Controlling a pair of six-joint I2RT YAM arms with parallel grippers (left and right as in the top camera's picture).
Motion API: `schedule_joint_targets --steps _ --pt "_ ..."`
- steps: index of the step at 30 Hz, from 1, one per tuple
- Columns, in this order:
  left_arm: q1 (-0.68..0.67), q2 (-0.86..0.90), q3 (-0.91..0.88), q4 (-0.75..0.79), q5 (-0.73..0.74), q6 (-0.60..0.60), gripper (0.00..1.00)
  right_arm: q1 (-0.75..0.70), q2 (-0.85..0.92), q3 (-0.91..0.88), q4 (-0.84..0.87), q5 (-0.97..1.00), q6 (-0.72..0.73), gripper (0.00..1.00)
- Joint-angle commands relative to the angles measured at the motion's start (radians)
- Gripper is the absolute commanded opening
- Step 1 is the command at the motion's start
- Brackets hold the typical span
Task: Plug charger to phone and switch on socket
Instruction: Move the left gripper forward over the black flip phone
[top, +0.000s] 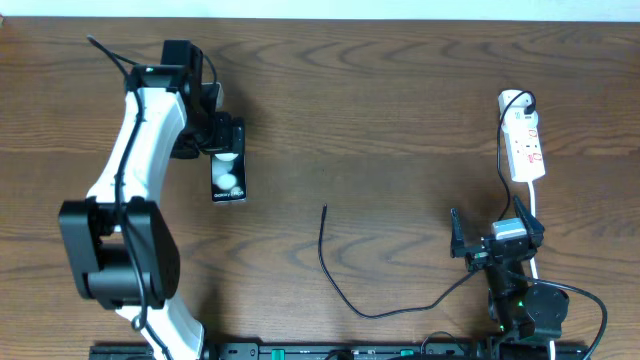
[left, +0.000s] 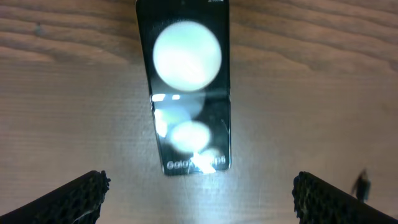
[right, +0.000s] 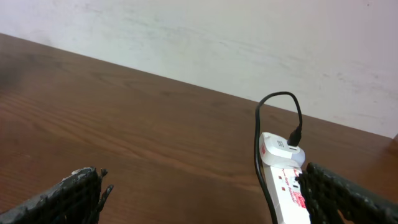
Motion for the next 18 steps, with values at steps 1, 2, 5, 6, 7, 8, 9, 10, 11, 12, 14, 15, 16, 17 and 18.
schedule_joint_targets --steps 1,2,5,6,7,8,9,10,11,12,14,15,16,17,18 --pt "0.003 0.044 0.021 0.013 0.005 -0.043 0.97 0.005 -0.005 -0.001 -0.005 0.004 -0.003 0.99" --pt "0.003 0.056 0.021 0.018 0.005 -0.055 0.97 0.005 -0.005 -0.001 -0.005 0.004 -0.003 0.99" --pt "0.003 0.077 0.021 0.035 0.005 -0.086 0.97 0.005 -0.005 -0.001 -0.005 0.004 -0.003 0.99" --pt "0.003 0.088 0.021 0.039 0.005 -0.086 0.97 0.005 -0.005 -0.001 -0.005 0.004 -0.003 0.99" --pt "0.001 0.096 0.021 0.04 0.003 -0.085 0.97 0.005 -0.005 -0.001 -0.005 0.004 -0.003 0.99" --pt "-0.001 0.107 0.021 0.042 -0.011 -0.087 0.97 0.005 -0.005 -0.001 -0.005 0.004 -0.003 0.99" --pt "-0.004 0.118 0.021 0.043 -0.032 -0.089 0.97 0.005 -0.005 -0.001 -0.005 0.004 -0.003 0.99" --pt "-0.009 0.126 0.021 0.046 -0.051 -0.089 0.97 0.005 -0.005 -0.001 -0.005 0.004 -0.003 0.99" --pt "-0.013 0.136 0.021 0.05 -0.069 -0.089 0.97 0.005 -0.005 -0.001 -0.005 0.004 -0.003 0.99" --pt "-0.018 0.142 0.021 0.054 -0.083 -0.089 0.97 0.005 -0.005 -0.001 -0.005 0.004 -0.003 0.99" --pt "-0.029 0.154 0.021 0.061 -0.11 -0.098 0.97 0.005 -0.005 -0.001 -0.005 0.004 -0.003 0.99" --pt "-0.033 0.159 0.021 0.065 -0.122 -0.105 0.97 0.005 -0.005 -0.001 -0.005 0.004 -0.003 0.99" --pt "-0.037 0.16 0.021 0.07 -0.123 -0.105 0.97 0.005 -0.005 -0.001 -0.005 0.004 -0.003 0.99" --pt "-0.041 0.161 0.021 0.077 -0.123 -0.114 0.97 0.005 -0.005 -0.001 -0.005 0.004 -0.003 0.99" --pt "-0.042 0.161 0.021 0.084 -0.123 -0.123 0.97 0.005 -0.005 -0.001 -0.005 0.004 -0.003 0.99"
